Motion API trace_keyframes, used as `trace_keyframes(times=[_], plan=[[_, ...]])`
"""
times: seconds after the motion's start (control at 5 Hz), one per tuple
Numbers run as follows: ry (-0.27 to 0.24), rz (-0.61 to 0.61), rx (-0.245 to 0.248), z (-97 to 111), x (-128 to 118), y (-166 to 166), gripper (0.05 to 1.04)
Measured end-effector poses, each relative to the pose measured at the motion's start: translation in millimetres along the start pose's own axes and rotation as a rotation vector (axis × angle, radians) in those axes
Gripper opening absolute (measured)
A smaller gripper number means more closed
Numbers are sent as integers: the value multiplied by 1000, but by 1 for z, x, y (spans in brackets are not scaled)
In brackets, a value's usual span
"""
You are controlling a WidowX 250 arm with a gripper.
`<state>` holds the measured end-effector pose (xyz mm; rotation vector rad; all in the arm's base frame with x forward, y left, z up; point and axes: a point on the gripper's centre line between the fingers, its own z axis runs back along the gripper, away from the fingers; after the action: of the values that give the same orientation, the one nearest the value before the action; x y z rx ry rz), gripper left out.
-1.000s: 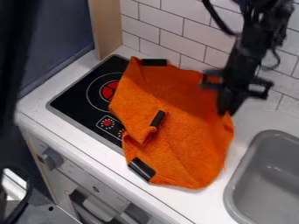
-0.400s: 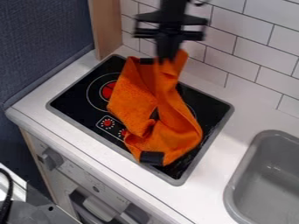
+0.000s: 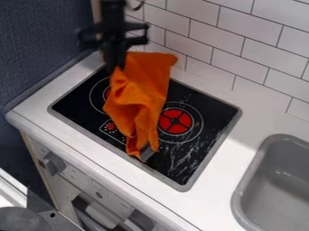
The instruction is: Fold the clothe to the top right of the banner
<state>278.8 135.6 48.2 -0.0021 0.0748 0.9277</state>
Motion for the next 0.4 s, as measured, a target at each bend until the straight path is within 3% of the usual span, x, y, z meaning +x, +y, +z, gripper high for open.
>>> trace_keyframes(times=[0.2,0.4], plan=[[117,-1,-25,-35,5,13,68],[173,-73,-89,-50,14,15,203]])
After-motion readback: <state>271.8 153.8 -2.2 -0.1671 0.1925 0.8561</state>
